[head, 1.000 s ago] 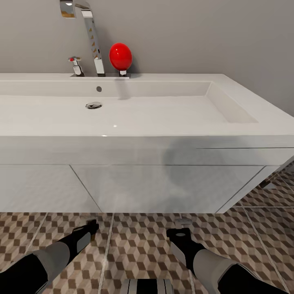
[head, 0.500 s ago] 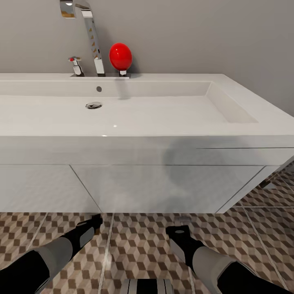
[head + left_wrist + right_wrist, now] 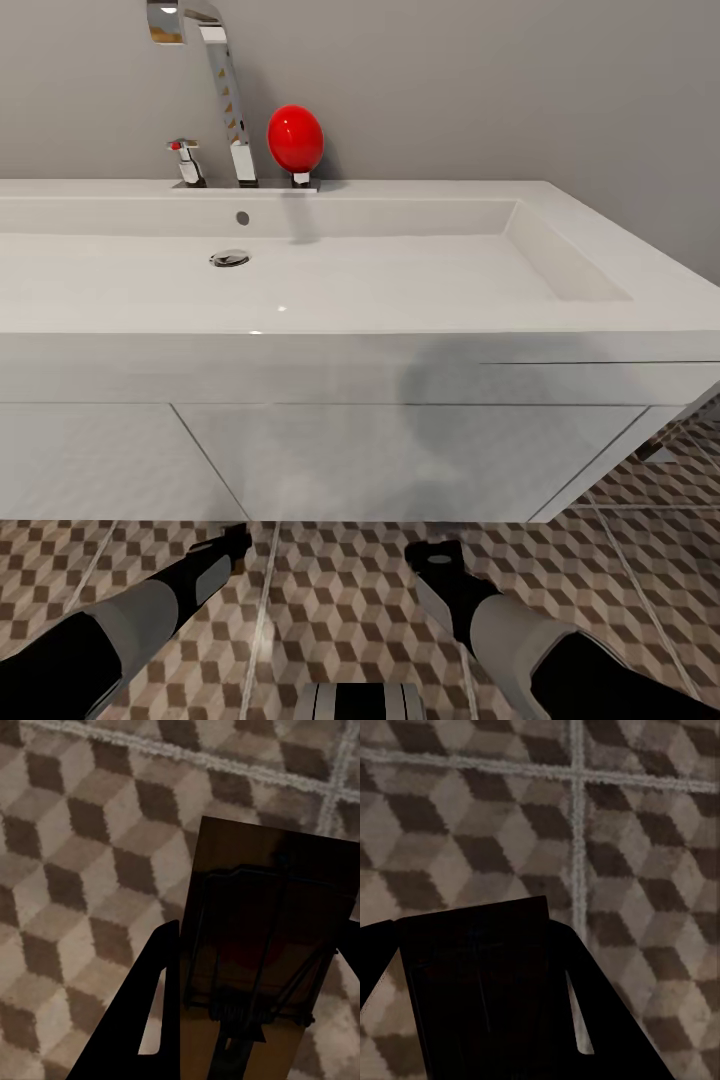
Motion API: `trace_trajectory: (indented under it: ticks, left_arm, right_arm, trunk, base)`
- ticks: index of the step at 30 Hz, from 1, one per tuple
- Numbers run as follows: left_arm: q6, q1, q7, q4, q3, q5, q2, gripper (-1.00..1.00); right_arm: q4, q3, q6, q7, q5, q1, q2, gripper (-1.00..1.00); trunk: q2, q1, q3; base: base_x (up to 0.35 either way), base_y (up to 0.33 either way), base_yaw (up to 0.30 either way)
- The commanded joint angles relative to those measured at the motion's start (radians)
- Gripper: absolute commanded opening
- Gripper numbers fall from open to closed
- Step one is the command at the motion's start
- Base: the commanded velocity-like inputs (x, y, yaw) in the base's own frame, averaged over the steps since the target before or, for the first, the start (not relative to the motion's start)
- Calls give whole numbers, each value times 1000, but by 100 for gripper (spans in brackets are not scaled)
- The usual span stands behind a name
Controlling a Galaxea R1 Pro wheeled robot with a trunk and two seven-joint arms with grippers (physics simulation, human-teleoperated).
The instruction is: Take the four mousetraps from the cabinet in the bathroom and place them on the bathroom floor. Make sure all four end up on the same floor surface, and ensure that at least two of them are either under or directly next to the same bathroom sink.
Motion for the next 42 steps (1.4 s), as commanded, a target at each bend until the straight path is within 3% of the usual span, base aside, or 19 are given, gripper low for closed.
trace_trajectory:
  ticks: [1,10,16,26,42]
  left_arm:
    - [0,0,10,-3,-9,7,1,-100]
    - [14,-1,10,-3,-8,7,0,-100]
    - [121,-17,9,-4,-8,7,0,-100]
    - [149,-32,8,-2,-8,7,1,-100]
    - [149,-36,8,-3,-8,7,0,-100]
  right_arm:
    - [-1,8,0,-3,-10,-1,0,-100]
    - [3,9,10,3,-15,-41,0,-100]
    - [4,9,109,4,-19,-78,0,-100]
    - [10,6,221,4,-24,-124,0,-100]
    - [12,4,223,4,-23,-129,0,-100]
  trunk:
    - [0,0,-1]
    - [0,0,-1]
    - [0,0,-1]
    - [0,0,-1]
    - [0,0,-1]
  base:
    - [0,0,0]
    - [0,0,0]
    - [0,0,0]
    - [0,0,0]
    - [0,0,0]
